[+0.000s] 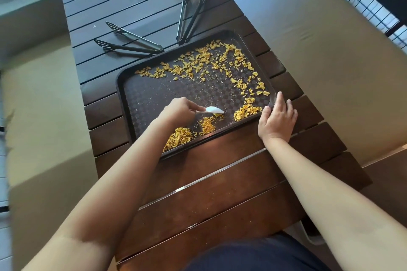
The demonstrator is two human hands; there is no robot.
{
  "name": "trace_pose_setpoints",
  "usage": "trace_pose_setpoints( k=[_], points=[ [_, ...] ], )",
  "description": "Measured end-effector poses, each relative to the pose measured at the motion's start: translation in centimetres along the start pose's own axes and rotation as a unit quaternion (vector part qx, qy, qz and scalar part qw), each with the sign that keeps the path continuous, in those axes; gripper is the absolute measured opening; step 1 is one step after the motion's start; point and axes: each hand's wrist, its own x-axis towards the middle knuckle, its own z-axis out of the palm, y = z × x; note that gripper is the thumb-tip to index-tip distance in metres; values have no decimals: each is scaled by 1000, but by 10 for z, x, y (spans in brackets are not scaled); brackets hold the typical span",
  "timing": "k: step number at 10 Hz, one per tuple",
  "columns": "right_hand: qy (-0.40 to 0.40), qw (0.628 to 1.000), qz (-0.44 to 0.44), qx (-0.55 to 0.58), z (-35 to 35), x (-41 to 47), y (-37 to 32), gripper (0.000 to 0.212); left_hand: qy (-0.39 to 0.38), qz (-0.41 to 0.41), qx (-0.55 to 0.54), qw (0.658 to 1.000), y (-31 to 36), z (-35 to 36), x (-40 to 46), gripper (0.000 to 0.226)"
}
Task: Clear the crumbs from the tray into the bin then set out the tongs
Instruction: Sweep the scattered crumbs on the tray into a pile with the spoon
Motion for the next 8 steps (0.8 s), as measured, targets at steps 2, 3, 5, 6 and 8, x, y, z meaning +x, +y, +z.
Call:
trace_pose_setpoints(
  k=[2,3,5,6,8],
  points=[
    [1,1000,1,-2,0,0,0,62,-56,-17,64,996,-16,-15,-12,39],
    [-1,1000,2,-1,1,0,0,62,-33,-1,41,999,-12,-13,-10,33],
    [-1,1000,1,0,1,0,1,62,5,7,10,1000,5,10,6,36],
    [2,1000,1,-2,2,0,1,62,-13,5,27,1000,3,11,6,35],
    [2,1000,3,-3,2,1,2,62,-33,-15,127,991,-13,-12,-3,38]
  ],
)
